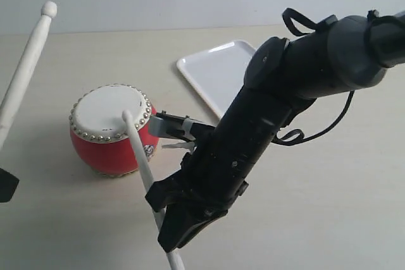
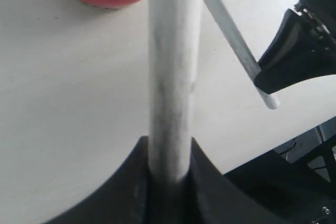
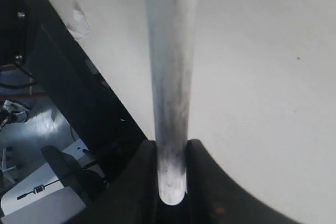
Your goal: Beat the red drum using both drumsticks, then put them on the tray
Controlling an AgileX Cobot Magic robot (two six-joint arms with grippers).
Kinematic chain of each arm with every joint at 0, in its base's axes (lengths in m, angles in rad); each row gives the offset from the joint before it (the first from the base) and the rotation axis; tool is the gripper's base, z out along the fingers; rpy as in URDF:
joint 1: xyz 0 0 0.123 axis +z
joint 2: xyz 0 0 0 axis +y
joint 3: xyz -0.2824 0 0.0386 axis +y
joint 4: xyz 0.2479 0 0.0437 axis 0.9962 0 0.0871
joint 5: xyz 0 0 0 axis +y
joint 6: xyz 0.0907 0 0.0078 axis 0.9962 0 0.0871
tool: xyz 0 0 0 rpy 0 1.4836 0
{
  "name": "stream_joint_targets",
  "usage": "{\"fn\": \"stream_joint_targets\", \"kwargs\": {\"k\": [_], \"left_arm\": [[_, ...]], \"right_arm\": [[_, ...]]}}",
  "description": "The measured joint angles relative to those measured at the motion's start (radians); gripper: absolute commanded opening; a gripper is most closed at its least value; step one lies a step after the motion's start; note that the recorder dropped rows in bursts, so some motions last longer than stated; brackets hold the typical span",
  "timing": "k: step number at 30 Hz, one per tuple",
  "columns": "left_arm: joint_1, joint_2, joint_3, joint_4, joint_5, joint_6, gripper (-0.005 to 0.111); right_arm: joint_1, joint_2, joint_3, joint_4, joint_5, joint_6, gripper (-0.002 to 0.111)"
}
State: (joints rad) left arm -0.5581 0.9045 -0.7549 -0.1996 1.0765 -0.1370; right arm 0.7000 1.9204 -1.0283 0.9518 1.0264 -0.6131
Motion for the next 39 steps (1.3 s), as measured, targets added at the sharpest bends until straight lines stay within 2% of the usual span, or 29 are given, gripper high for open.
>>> {"fn": "stream_joint_targets", "kwargs": {"k": [6, 13, 20, 27, 36, 39], "left_arm": [[0.000, 0.054, 0.038, 0.033, -0.066, 0.000, 0.000], [0.000, 0.313, 0.162, 0.048, -0.172, 0.000, 0.000], [0.000, 0.484, 0.165, 0.031, -0.192, 0.005, 0.000], [0.000, 0.438, 0.107, 0.007, -0.124, 0.019, 0.000], [0.000, 0.202, 0.033, -0.019, -0.012, 0.024, 0.000], [0.000, 0.123, 0.023, -0.021, -0.005, 0.024, 0.000]], "right_arm": [[0.000, -0.115, 0.000, 0.002, 0.038, 0.007, 0.000], [0.000, -0.369, 0.000, 0.042, 0.016, 0.018, 0.000], [0.000, -0.507, 0.000, 0.044, -0.060, 0.020, 0.000], [0.000, -0.372, 0.000, 0.021, -0.085, 0.020, 0.000], [0.000, 0.028, -0.002, 0.011, -0.039, 0.018, 0.000], [0.000, 0.086, -0.002, 0.013, -0.008, 0.018, 0.000]]}}
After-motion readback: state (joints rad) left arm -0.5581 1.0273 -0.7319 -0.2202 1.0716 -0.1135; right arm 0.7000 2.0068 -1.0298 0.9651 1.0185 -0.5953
